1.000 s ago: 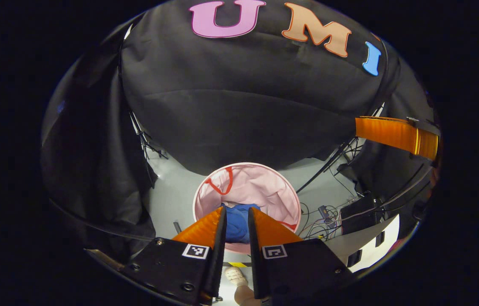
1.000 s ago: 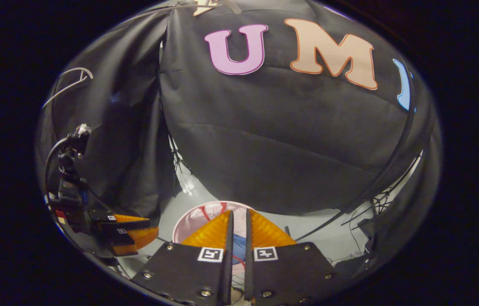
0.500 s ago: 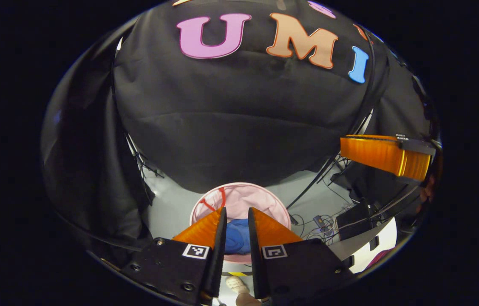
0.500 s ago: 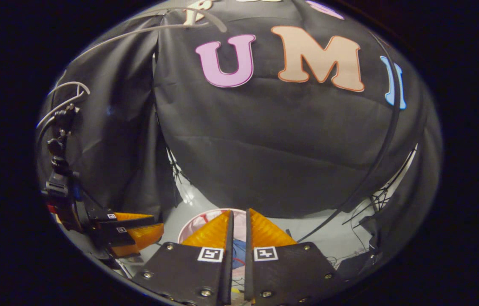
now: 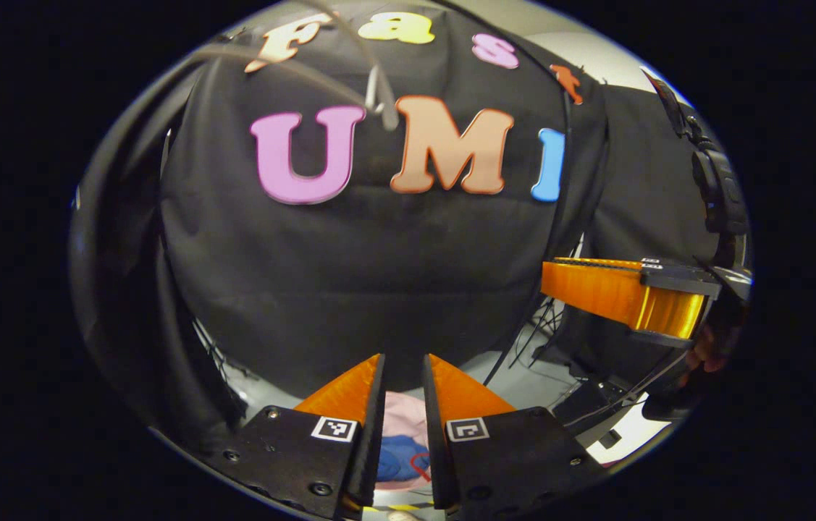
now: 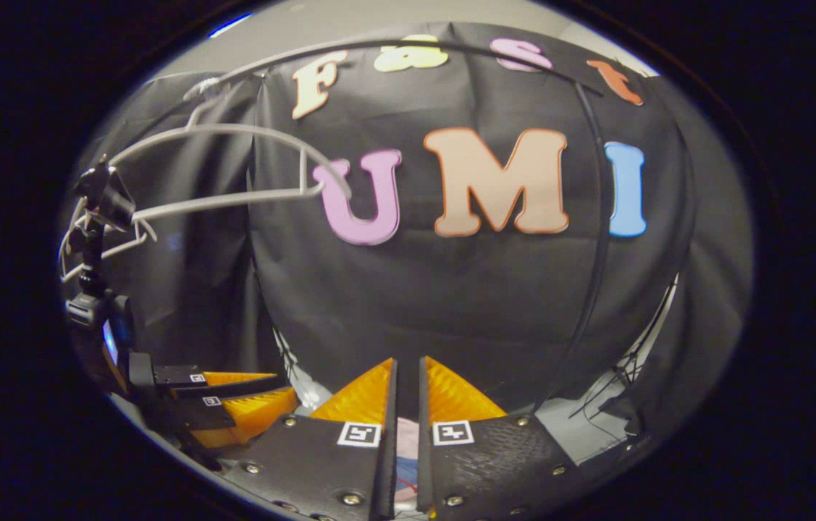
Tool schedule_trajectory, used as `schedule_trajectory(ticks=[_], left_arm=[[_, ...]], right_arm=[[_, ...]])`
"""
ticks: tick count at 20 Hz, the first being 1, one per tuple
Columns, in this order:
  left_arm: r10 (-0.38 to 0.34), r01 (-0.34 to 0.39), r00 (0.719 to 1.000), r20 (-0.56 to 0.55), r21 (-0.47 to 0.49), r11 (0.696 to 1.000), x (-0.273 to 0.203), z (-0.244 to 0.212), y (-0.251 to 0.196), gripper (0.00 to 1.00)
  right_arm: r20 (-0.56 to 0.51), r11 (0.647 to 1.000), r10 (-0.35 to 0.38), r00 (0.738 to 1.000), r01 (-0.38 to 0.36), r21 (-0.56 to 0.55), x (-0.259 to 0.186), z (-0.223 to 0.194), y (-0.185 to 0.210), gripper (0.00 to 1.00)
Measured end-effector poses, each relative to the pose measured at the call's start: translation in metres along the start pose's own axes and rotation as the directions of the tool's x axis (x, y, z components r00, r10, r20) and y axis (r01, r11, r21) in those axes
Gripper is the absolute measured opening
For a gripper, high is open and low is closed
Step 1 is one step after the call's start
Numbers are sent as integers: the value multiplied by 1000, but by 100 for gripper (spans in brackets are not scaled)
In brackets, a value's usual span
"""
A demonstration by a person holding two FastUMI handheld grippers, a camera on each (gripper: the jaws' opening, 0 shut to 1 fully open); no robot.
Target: Grasp the clothes on the hanger with both hands and then place them into the laundry hamper below.
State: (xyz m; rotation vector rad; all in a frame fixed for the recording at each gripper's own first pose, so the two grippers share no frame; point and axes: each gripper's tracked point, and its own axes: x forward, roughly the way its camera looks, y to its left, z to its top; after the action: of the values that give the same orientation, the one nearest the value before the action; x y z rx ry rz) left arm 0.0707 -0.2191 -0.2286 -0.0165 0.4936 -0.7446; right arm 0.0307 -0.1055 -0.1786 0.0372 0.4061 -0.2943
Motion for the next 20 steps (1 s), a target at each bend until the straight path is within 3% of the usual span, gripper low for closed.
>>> schedule_trajectory(ticks=[2,3,4,5,7,8,9,11,12,14,15,17,18,20], left_arm=[[-29,27,996,85,24,999,-6,35,-15,31],[-41,37,992,118,34,999,-12,54,-21,24],[-51,45,987,155,46,998,-17,72,-26,31],[-57,48,980,192,54,997,-23,88,-29,31],[-69,52,955,289,69,996,-39,125,-38,24],[-76,57,938,337,67,996,-49,142,-42,36],[-83,64,922,377,62,996,-61,159,-48,36],[-74,57,897,436,52,997,-68,184,-48,24],[-75,54,884,461,58,997,-73,194,-50,29],[-80,47,868,490,78,996,-90,204,-52,37],[-86,46,863,498,92,995,-97,208,-55,42],[-96,49,858,504,105,993,-99,214,-60,51],[-104,57,855,508,106,993,-95,216,-65,50],[-110,63,852,513,107,992,-95,219,-69,67]], right_arm=[[80,1000,-22,997,22,-11,-17,35,-7,12],[119,999,-31,992,33,-15,-29,49,-11,14],[151,999,-39,988,42,-20,-38,62,-13,12],[184,998,-49,982,55,-26,-49,80,-16,12],[242,997,-64,968,75,-37,-69,105,-19,12],[268,995,-71,961,85,-41,-78,117,-22,14],[293,995,-73,953,90,-44,-87,127,-24,14],[329,995,-80,941,97,-37,-102,143,-27,14],[345,995,-81,935,97,-29,-109,150,-28,13],[377,995,-92,921,104,-11,-120,159,-31,24],[394,994,-102,914,112,-1,-125,164,-35,35],[412,992,-117,904,123,13,-134,168,-41,41],[418,992,-123,900,128,16,-137,170,-44,45],[432,989,-141,891,144,26,-142,175,-52,69]])
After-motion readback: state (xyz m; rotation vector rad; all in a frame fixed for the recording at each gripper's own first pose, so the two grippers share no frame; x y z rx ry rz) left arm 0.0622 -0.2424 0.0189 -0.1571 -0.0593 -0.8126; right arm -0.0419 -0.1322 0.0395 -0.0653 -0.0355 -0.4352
